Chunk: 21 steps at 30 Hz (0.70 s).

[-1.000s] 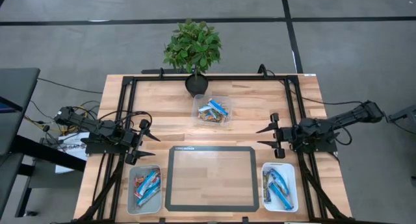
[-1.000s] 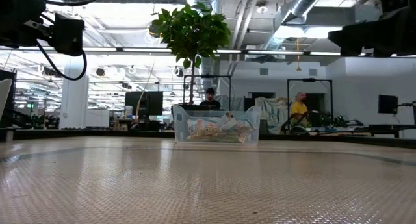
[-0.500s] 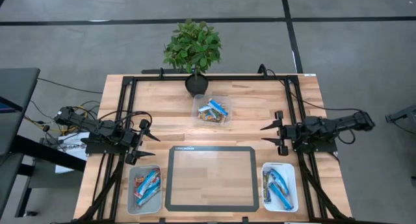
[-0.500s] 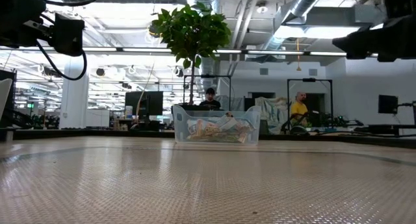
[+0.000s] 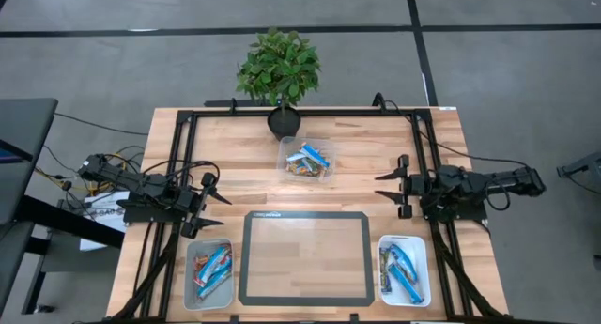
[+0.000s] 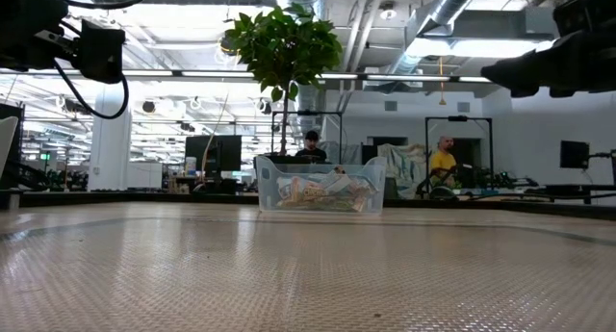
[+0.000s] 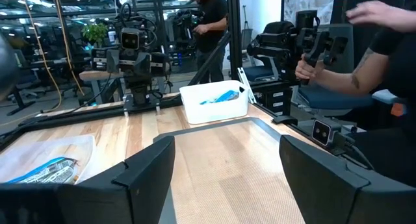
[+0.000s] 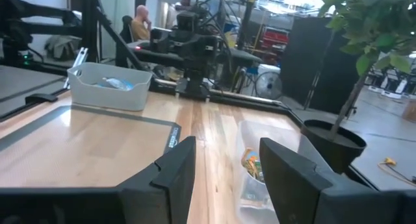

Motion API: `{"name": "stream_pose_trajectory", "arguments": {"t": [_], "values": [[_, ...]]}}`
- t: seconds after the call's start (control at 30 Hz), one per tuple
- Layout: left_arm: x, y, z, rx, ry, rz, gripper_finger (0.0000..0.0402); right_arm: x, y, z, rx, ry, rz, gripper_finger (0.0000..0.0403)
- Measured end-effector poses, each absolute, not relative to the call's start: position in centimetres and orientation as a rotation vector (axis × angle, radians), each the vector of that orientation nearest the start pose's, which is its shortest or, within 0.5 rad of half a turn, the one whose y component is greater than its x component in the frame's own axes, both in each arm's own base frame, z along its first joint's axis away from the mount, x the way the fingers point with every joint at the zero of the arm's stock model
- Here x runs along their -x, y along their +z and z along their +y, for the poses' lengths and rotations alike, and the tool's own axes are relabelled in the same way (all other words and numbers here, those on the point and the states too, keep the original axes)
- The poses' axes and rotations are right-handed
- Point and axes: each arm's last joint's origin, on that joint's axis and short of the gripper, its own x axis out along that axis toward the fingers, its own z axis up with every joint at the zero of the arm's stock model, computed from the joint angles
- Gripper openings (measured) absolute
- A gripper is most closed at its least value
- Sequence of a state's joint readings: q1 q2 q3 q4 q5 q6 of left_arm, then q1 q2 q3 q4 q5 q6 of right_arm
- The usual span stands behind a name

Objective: Pick and place Granola Bars by type
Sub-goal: Return to Home Position

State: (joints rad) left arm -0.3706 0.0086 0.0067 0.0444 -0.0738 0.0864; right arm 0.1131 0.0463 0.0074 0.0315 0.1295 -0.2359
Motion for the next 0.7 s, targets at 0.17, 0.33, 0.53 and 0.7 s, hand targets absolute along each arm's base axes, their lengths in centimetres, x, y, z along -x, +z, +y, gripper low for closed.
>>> {"name": "stream_pose_trajectory", "arguments": {"t": [0.17,0.33,0.53,0.7], "values": [[-9.18,16.95,-3.34,-0.08,-0.294,-0.055,0.027,-9.98,16.53,0.64,0.237,-0.027,0.011,0.0165],[-9.18,16.94,-3.34,-0.079,-0.294,-0.055,0.027,-9.98,16.53,0.64,0.236,-0.027,0.011,0.0166],[-9.18,16.95,-3.34,-0.078,-0.295,-0.055,0.027,-9.98,16.53,0.64,0.236,-0.027,0.011,0.0164],[-9.18,16.94,-3.34,-0.076,-0.295,-0.054,0.027,-9.98,16.53,0.64,0.236,-0.027,0.011,0.0167]]}}
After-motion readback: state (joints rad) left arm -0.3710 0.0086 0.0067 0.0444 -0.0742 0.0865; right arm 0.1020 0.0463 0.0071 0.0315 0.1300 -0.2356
